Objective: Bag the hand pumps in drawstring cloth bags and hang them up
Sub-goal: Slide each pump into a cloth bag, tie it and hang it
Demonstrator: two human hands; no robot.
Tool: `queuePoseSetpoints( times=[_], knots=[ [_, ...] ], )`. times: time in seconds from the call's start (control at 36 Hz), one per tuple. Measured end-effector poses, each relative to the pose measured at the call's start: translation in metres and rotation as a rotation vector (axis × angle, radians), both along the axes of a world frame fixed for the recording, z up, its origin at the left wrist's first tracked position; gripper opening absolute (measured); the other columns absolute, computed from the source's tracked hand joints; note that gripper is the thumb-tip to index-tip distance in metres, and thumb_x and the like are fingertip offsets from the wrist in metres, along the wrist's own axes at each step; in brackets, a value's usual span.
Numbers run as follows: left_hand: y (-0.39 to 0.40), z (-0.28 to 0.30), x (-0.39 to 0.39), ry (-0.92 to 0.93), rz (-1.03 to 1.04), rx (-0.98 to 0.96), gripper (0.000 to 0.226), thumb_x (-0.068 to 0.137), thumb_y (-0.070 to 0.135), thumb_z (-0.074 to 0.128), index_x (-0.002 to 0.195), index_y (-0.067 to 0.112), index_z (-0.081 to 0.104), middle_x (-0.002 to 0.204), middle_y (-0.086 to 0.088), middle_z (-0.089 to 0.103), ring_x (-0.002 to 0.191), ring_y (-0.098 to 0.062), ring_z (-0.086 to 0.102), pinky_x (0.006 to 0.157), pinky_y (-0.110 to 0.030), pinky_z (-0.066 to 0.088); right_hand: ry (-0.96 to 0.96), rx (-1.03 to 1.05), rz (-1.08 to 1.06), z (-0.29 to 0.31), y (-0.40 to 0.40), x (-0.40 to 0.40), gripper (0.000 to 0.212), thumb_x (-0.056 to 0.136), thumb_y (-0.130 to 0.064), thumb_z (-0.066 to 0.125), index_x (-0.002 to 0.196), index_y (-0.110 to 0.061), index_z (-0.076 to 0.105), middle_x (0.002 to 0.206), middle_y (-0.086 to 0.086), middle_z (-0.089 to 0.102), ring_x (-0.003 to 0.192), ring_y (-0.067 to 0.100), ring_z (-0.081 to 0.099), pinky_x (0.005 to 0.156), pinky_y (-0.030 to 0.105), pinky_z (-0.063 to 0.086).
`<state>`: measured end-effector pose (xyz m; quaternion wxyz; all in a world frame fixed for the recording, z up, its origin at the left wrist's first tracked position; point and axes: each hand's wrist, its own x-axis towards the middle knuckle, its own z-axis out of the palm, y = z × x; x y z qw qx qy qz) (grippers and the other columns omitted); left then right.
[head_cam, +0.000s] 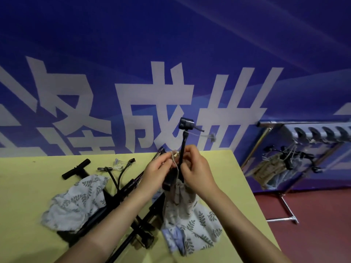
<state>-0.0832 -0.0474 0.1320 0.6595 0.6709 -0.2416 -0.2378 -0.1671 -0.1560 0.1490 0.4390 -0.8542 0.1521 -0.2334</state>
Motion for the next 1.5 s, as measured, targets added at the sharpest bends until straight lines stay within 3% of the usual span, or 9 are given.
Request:
queuePoseSetpoints(
  times=[0.14, 0.39, 0.64, 0.78, 0.89, 1.06, 1.14, 1.36, 1.5],
  knots=[
    [0.004, 0.002, -0.004, -0.085, 0.048, -0.071, 0.032, 0.096, 0.003, 0.052, 0.107, 0.028, 0.067, 0.098, 0.005, 0.072, 0.093, -0.003, 0.066, 0.083, -0.015, 0.049, 0.035, -0.092, -0.197, -0.006, -0.01, 0.008, 0.017, 0.085, -0.013, 0.062, 0.091, -0.018, 0.048, 0.069, -0.012, 0.05, 0.065, 0.01, 0.048, 0.057, 0.024, 0.034],
    [0.009, 0.003, 0.01, -0.053, 0.066, -0.097, 0.025, 0.094, 0.002, 0.054, 0.108, 0.017, 0.07, 0.089, 0.005, 0.072, 0.084, -0.002, 0.066, 0.076, -0.015, 0.051, -0.083, 0.35, -0.059, -0.014, 0.008, 0.013, 0.021, 0.086, -0.006, 0.064, 0.084, -0.026, 0.061, 0.086, 0.009, 0.065, 0.072, 0.012, 0.058, 0.069, 0.025, 0.05],
    [0.001, -0.002, 0.013, -0.073, 0.11, -0.117, 0.024, 0.094, 0.013, 0.057, 0.105, 0.031, 0.069, 0.083, -0.002, 0.066, 0.074, -0.002, 0.059, 0.07, -0.014, 0.049, 0.263, 0.077, -0.177, -0.025, 0.003, 0.007, 0.044, 0.084, -0.008, 0.061, 0.126, -0.018, 0.052, 0.092, 0.0, 0.061, 0.081, 0.015, 0.06, 0.07, 0.026, 0.047],
    [-0.009, -0.012, 0.009, -0.051, 0.064, -0.109, 0.031, 0.094, 0.017, 0.059, 0.115, 0.039, 0.065, 0.089, 0.002, 0.066, 0.081, -0.019, 0.056, 0.076, -0.03, 0.047, 0.369, -0.234, -0.232, -0.015, -0.008, -0.002, 0.003, 0.086, -0.016, 0.058, 0.087, -0.013, 0.06, 0.083, 0.006, 0.066, 0.081, 0.028, 0.06, 0.061, 0.034, 0.033],
    [-0.018, -0.015, 0.006, -0.051, 0.041, -0.093, 0.032, 0.094, 0.019, 0.059, 0.119, 0.039, 0.062, 0.082, 0.015, 0.061, 0.08, -0.02, 0.055, 0.074, -0.032, 0.046, 0.429, -0.299, -0.284, -0.013, -0.019, -0.006, 0.027, 0.087, -0.027, 0.062, 0.067, -0.022, 0.045, 0.064, -0.004, 0.052, 0.07, 0.024, 0.053, 0.052, 0.031, 0.028],
    [-0.03, -0.007, -0.001, -0.093, -0.029, -0.072, 0.032, 0.097, 0.012, 0.053, 0.125, 0.025, 0.061, 0.078, 0.01, 0.06, 0.066, -0.001, 0.053, 0.06, -0.011, 0.042, 0.0, 0.312, -0.179, -0.009, -0.022, -0.017, 0.008, 0.092, -0.012, 0.06, 0.086, -0.011, 0.065, 0.074, 0.001, 0.064, 0.068, 0.013, 0.058, 0.066, 0.03, 0.047],
    [-0.038, -0.006, -0.008, -0.071, -0.088, -0.097, 0.033, 0.099, 0.007, 0.045, 0.124, 0.02, 0.062, 0.069, 0.012, 0.057, 0.046, -0.003, 0.041, 0.046, -0.014, 0.035, -0.021, 0.165, -0.118, -0.014, -0.026, -0.021, 0.02, 0.089, -0.01, 0.058, 0.106, -0.013, 0.068, 0.096, 0.001, 0.065, 0.088, 0.011, 0.06, 0.08, 0.02, 0.047],
    [-0.073, -0.006, -0.014, -0.128, -0.048, -0.065, 0.027, 0.099, 0.006, 0.046, 0.107, 0.017, 0.07, 0.048, 0.008, 0.049, 0.041, -0.01, 0.038, 0.046, -0.02, 0.036, -0.034, 0.438, -0.079, -0.021, -0.067, -0.028, 0.01, 0.086, -0.016, 0.063, 0.076, -0.017, 0.061, 0.083, 0.005, 0.061, 0.079, 0.016, 0.057, 0.077, 0.029, 0.043],
    [-0.104, 0.008, -0.026, -0.279, -0.029, -0.033, 0.004, 0.09, 0.024, 0.061, 0.091, 0.021, 0.064, 0.074, 0.013, 0.06, 0.065, -0.003, 0.055, 0.062, -0.018, 0.043, -0.194, 0.805, 0.126, 0.004, -0.112, -0.043, 0.009, 0.079, -0.013, 0.051, 0.072, -0.007, 0.053, 0.059, -0.002, 0.049, 0.063, 0.015, 0.047, 0.067, 0.026, 0.038]
  ],
)
